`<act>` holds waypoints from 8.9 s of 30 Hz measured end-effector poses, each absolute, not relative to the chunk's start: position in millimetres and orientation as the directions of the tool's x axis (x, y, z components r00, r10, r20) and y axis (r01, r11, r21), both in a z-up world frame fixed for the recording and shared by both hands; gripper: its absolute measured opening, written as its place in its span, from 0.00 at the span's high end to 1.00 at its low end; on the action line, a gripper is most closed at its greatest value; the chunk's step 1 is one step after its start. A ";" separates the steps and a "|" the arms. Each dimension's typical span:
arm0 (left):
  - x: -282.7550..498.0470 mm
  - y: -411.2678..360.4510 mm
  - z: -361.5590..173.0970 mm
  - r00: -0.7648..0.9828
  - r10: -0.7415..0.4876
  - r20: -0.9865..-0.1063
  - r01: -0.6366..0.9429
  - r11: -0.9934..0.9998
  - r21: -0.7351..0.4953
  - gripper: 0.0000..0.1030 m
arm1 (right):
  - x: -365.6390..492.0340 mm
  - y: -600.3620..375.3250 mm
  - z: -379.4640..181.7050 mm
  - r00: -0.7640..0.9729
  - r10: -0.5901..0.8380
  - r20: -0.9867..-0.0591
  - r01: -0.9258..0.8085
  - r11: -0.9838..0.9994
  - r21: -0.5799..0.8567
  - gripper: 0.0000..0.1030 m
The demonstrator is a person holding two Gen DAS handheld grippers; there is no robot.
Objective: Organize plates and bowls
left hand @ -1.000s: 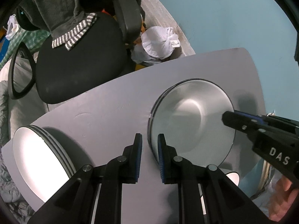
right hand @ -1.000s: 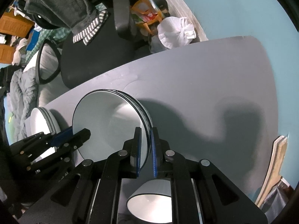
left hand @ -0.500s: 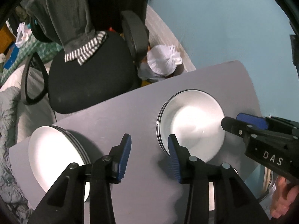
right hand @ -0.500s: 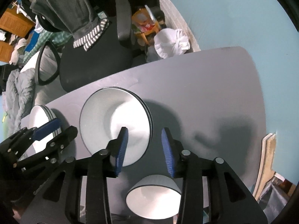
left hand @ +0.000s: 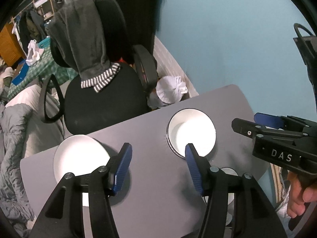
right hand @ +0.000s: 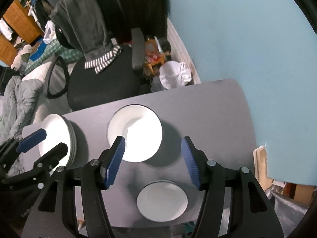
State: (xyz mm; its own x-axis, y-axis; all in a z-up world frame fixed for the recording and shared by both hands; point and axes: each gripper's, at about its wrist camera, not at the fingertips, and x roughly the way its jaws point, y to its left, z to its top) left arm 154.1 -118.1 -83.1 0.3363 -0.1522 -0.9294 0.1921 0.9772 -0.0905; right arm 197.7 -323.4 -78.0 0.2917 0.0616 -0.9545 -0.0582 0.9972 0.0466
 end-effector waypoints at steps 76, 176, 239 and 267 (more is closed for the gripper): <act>65.3 -151.7 -94.5 0.225 -0.294 -0.929 0.293 0.930 -0.223 0.44 | 50.3 -385.7 -89.0 0.280 -0.017 -0.960 0.147 0.989 0.026 0.40; 110.4 -180.4 -176.3 0.162 -0.219 -0.962 0.036 0.976 -0.216 0.89 | 150.9 -360.5 -159.2 0.120 0.217 -0.969 -0.166 0.966 0.196 0.93; 201.0 -145.2 -176.3 0.211 -0.074 -0.975 0.001 0.997 -0.076 0.70 | 246.5 -325.9 -170.0 0.064 0.153 -0.986 -0.206 0.969 0.137 0.66; 146.4 -115.9 -83.0 0.386 -0.115 -0.915 0.140 0.988 -0.065 0.39 | 189.3 -326.1 -92.5 0.305 0.059 -0.950 -0.141 0.990 0.016 0.48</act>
State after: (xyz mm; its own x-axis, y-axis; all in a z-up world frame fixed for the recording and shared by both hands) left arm 146.4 -115.9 -83.0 0.3861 -0.1151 -0.9152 0.1397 0.9880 -0.0653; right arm 189.3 -326.1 -92.5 0.3051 0.0590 -0.9505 -0.1407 0.9899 0.0163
